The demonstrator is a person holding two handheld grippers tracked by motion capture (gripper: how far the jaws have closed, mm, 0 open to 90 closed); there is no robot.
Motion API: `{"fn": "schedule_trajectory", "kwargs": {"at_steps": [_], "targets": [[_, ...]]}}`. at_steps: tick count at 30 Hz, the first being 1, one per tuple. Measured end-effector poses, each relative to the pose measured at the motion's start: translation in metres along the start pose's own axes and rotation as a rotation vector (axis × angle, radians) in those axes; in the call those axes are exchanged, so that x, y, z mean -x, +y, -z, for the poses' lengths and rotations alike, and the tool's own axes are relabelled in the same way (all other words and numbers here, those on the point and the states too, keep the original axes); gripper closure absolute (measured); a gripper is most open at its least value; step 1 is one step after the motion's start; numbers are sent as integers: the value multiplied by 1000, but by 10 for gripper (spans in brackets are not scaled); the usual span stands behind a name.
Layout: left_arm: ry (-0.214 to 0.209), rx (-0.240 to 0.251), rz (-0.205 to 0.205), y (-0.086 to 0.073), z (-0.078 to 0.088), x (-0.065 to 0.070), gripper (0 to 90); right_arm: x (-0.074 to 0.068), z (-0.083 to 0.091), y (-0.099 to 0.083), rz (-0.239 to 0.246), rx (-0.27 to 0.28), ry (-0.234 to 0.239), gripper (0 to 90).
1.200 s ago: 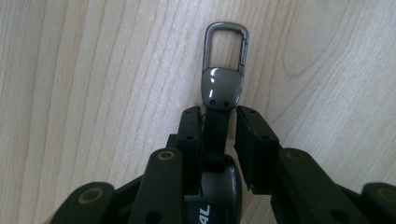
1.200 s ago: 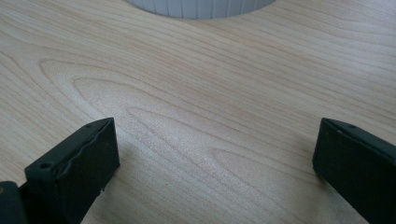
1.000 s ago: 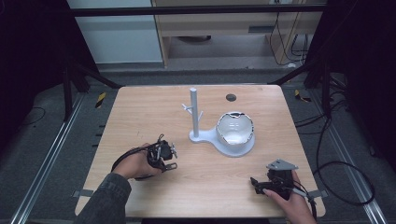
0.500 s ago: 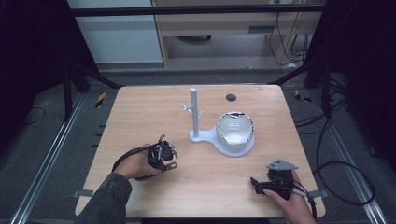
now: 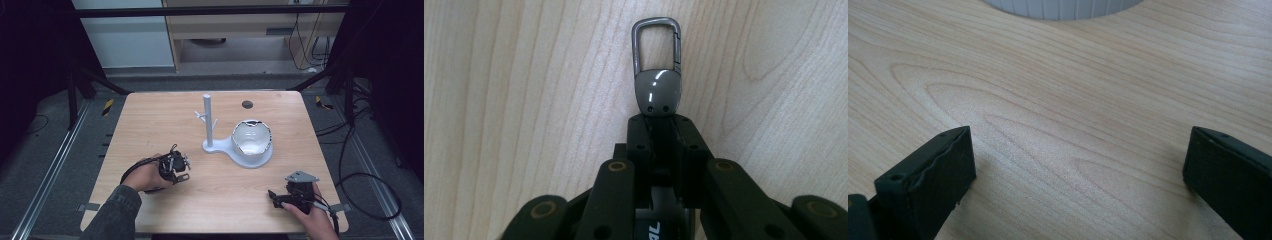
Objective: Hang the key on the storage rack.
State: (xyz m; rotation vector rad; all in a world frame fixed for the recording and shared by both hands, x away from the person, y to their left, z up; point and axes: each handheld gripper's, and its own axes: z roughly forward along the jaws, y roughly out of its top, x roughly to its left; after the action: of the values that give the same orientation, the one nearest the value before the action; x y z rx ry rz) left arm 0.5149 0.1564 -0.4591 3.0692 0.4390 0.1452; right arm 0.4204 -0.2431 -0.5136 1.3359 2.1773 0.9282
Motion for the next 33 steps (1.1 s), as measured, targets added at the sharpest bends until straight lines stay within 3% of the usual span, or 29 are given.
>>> {"fn": "schedule_trajectory", "kwargs": {"at_steps": [16,27,33], "targets": [[55,185,118,-30,27,6,800,0,0,0,0,0,0,7],[133,345,194,-57,42,18,800,0,0,0,-1,0,-1,6],[189,450,240,-71,51,32,801,-1,0,0,-6,-1,-3,6]]}}
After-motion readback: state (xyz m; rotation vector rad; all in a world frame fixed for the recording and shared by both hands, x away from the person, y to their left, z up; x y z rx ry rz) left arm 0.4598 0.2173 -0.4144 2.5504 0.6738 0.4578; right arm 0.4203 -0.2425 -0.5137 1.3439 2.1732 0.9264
